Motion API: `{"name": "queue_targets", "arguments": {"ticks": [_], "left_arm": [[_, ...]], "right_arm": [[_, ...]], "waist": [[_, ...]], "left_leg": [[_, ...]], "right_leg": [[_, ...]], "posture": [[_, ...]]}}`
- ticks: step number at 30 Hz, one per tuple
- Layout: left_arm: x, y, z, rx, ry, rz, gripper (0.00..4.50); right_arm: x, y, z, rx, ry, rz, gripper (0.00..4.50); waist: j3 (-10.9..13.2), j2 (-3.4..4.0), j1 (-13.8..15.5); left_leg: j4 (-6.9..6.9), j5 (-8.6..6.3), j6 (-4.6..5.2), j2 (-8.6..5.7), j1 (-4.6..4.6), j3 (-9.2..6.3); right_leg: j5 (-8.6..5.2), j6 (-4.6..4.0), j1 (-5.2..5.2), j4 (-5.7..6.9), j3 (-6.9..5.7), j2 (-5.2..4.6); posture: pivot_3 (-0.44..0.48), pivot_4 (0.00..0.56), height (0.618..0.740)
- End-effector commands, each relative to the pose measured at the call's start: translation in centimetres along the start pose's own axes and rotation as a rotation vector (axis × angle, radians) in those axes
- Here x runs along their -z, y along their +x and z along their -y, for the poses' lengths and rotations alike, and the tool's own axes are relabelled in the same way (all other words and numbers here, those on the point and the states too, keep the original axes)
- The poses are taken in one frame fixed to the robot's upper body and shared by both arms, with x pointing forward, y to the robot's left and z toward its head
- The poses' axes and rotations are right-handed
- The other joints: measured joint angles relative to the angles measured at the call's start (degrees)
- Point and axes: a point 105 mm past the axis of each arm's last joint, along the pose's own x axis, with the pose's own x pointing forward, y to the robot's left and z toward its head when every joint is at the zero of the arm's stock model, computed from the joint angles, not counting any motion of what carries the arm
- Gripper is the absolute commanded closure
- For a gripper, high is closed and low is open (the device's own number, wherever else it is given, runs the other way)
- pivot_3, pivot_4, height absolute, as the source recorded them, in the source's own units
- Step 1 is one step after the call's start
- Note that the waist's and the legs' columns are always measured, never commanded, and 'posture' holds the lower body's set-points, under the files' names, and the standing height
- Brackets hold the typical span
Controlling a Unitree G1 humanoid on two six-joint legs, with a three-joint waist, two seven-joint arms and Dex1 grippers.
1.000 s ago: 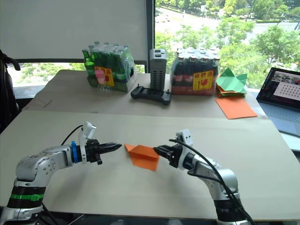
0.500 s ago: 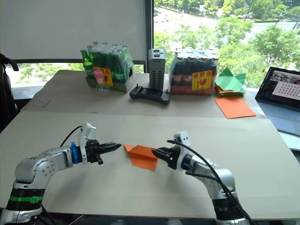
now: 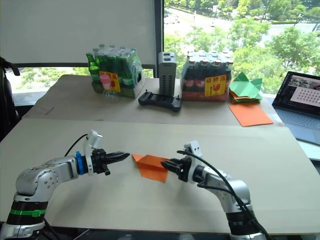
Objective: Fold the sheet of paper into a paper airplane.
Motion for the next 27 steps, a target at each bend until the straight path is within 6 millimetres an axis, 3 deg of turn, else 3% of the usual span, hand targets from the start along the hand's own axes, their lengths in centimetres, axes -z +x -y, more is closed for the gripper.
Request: {"name": "queue_targets", "arguments": {"ticks": [1, 3, 11, 13, 17, 22, 27], "left_arm": [[-1.0, -0.1, 0.5, 0.015, 0.037, 0.031, 4.5], [-1.0, -0.1, 0.5, 0.015, 0.037, 0.031, 4.5], [-0.9, 0.1, 0.3, 0.009, 0.033, 0.035, 4.5], [-0.8, 0.1, 0.1, 0.004, 0.032, 0.035, 4.5], [-0.7, 0.1, -0.1, -0.003, 0.031, 0.033, 4.5], [-0.8, 0.2, -0.3, -0.006, 0.033, 0.033, 4.5], [-0.9, 0.2, -0.5, -0.015, 0.035, 0.036, 4.5]], "right_arm": [[-0.5, 0.0, -1.0, -0.042, -0.031, 0.012, 3.71], [-0.6, 0.0, -1.0, -0.043, -0.042, 0.014, 4.42], [-2.9, -0.3, -1.0, -0.004, -0.255, 0.064, 4.47], [-4.5, -0.4, -1.0, 0.024, -0.395, 0.117, 4.47], [-6.9, -0.8, -1.5, 0.06, -0.836, 0.186, 4.47], [-6.0, -0.8, -2.2, 0.002, -1.224, 0.184, 4.47], [-2.8, -0.3, -1.3, -0.065, -1.545, 0.066, 4.47]], "waist": [[0.0, 0.0, -0.02], [0.0, 0.0, -0.01], [0.0, 0.0, 0.03], [0.0, 0.0, -0.09], [0.01, 0.0, -0.01], [0.02, -0.02, 0.04], [0.03, -0.03, 0.03]], "left_leg": [[0.0, 0.0, 0.0, 0.0, 0.0, 0.0], [0.0, 0.0, 0.0, 0.0, 0.0, 0.0], [0.0, 0.0, 0.0, 0.0, 0.0, 0.0], [0.0, 0.0, 0.0, 0.0, 0.0, 0.0], [0.0, 0.0, 0.0, -0.01, 0.0, 0.01], [-0.02, 0.0, 0.0, 0.0, -0.02, 0.02], [0.0, 0.0, 0.0, -0.01, 0.0, 0.05]], "right_leg": [[0.0, 0.0, 0.0, 0.0, 0.0, 0.0], [0.0, 0.0, 0.0, 0.0, 0.0, 0.0], [0.0, 0.0, 0.0, -0.01, 0.0, 0.0], [0.0, 0.0, -0.01, -0.01, 0.0, 0.0], [0.0, 0.0, -0.02, -0.02, 0.0, 0.0], [0.0, 0.0, -0.02, -0.06, 0.0, -0.01], [0.01, -0.01, -0.02, -0.04, 0.02, -0.02]], "posture": [[0.0, 0.15, 0.74], [0.0, 0.15, 0.74], [0.0, 0.15, 0.74], [0.0, 0.15, 0.74], [0.0, 0.15, 0.74], [0.0, 0.15, 0.74], [0.0, 0.15, 0.74]]}}
